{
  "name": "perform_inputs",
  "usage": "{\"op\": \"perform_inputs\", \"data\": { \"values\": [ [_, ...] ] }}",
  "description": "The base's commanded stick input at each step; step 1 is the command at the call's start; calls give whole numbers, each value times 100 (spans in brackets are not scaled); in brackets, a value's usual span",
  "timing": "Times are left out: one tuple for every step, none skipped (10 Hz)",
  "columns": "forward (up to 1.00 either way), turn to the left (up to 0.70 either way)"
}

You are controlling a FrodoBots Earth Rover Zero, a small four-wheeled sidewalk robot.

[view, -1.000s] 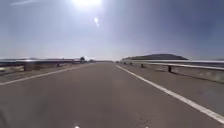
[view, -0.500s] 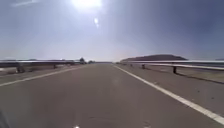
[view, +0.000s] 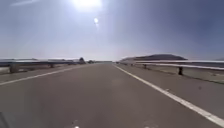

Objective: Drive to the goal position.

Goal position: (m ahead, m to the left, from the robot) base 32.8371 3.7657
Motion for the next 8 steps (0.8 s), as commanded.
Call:
{"op": "perform_inputs", "data": {
  "values": [
    [100,0],
    [100,0],
    [100,0],
    [100,0],
    [100,0],
    [100,0],
    [100,0],
    [100,0]
  ]
}}
